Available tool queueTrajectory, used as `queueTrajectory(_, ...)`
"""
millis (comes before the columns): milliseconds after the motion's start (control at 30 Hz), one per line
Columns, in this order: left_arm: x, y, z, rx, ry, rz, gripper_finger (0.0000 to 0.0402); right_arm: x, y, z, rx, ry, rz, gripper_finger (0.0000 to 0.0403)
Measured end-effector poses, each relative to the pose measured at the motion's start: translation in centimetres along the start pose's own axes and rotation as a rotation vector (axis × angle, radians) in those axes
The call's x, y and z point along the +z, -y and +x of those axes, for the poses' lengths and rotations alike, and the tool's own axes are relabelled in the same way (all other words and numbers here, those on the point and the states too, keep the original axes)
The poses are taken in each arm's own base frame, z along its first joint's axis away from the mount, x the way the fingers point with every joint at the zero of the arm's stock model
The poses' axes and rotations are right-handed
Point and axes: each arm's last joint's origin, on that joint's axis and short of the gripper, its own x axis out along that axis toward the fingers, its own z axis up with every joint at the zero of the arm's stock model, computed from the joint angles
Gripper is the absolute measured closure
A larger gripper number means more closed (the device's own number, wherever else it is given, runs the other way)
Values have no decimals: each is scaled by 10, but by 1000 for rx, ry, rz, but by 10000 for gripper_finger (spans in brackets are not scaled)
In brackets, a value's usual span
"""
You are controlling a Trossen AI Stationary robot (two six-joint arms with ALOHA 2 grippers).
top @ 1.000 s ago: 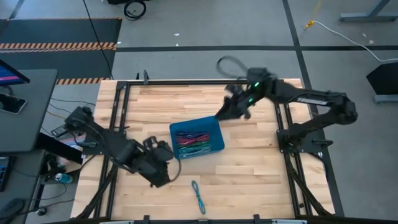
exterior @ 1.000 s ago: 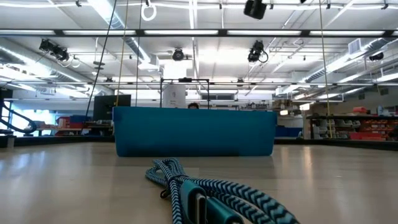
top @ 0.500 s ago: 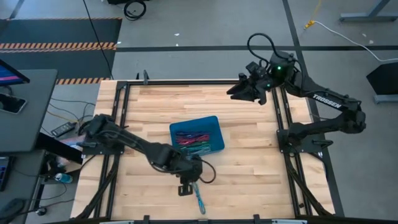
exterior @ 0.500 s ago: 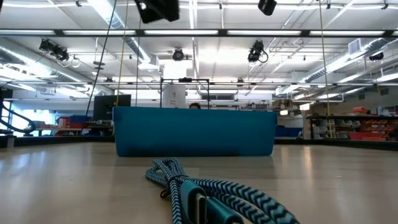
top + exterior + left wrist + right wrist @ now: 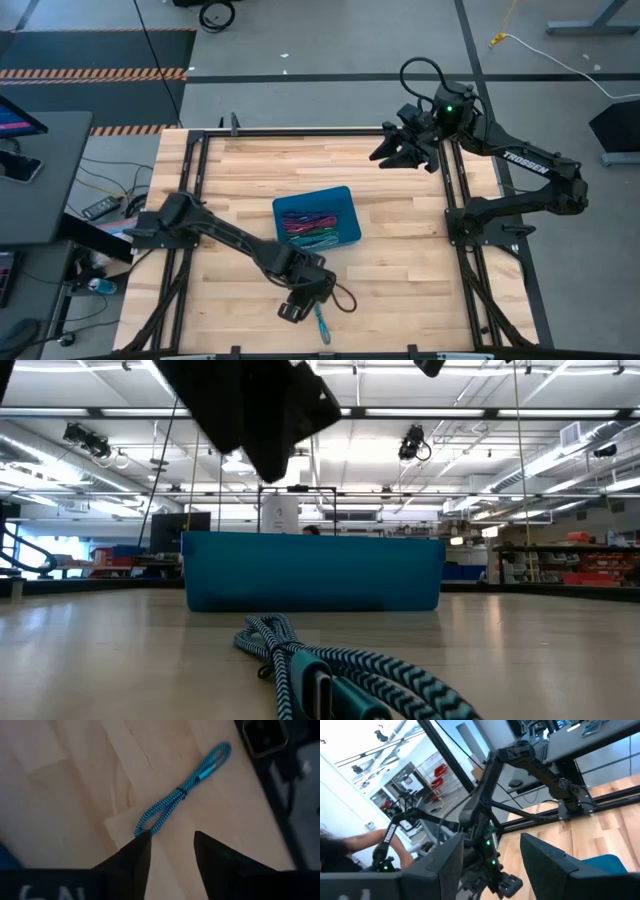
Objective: Pick and place USB-C Cables
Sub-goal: Put the blue charger cable into the blue bin
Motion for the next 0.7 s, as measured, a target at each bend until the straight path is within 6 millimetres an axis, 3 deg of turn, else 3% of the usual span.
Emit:
queueTrajectory(200, -4, 0, 31, 7, -62, 110, 203, 0, 0, 0, 4, -2, 0, 200)
queueTrajectory(333, -2, -1, 41, 69, -58, 188, 187, 0, 0, 0, 10, -5, 1, 200)
queueTrajectory(700, -5, 0, 63, 81, -92, 386, 194, 0, 0, 0, 12, -3, -3, 204)
